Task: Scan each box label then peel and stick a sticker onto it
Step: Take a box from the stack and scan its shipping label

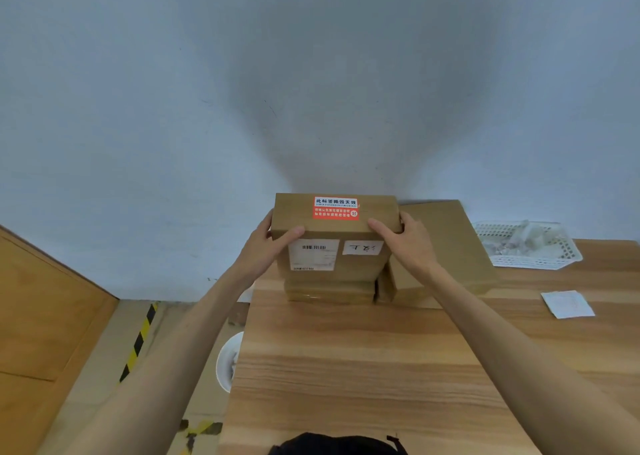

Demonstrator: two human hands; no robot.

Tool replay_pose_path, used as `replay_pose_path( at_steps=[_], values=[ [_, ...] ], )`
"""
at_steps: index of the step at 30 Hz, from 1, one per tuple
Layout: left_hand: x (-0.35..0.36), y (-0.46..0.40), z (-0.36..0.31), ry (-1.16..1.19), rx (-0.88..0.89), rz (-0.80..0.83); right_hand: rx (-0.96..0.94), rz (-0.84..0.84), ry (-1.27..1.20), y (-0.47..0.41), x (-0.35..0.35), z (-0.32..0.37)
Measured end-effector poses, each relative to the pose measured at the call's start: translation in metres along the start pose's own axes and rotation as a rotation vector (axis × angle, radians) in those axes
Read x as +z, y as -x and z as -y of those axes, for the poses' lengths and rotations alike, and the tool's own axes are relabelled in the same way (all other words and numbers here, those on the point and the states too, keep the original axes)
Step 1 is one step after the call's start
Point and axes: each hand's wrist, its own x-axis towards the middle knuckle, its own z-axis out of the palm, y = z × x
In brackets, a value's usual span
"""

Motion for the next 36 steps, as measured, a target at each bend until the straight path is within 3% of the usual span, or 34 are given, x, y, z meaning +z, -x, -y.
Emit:
replay_pose_path(
  at_steps=[12, 20, 24, 29, 36],
  values=[
    [-0.001, 0.009, 0.021, -0.081, -0.03, -0.026, 0.02, 0.108, 0.05, 0.015, -0.002, 0.002],
    [-0.028, 0.011, 0.019, -0.081, -0.072, 0.117, -0.072, 0.21, -0.035, 0.006, -0.016, 0.017],
    [-0.047, 0.019, 0.025, 0.043, -0.091, 0.025, -0.101, 0.247, -0.02, 0.009, -0.018, 0.026],
    [-0.071, 0.026, 0.035, 0.255, -0.13, -0.147, -0.072, 0.166, -0.078, 0.017, -0.015, 0.024],
    [-0.047, 0.028, 0.02, 0.486, -0.13, -0.212, -0.017, 0.158, -0.229, 0.025, -0.004, 0.03]
  ],
)
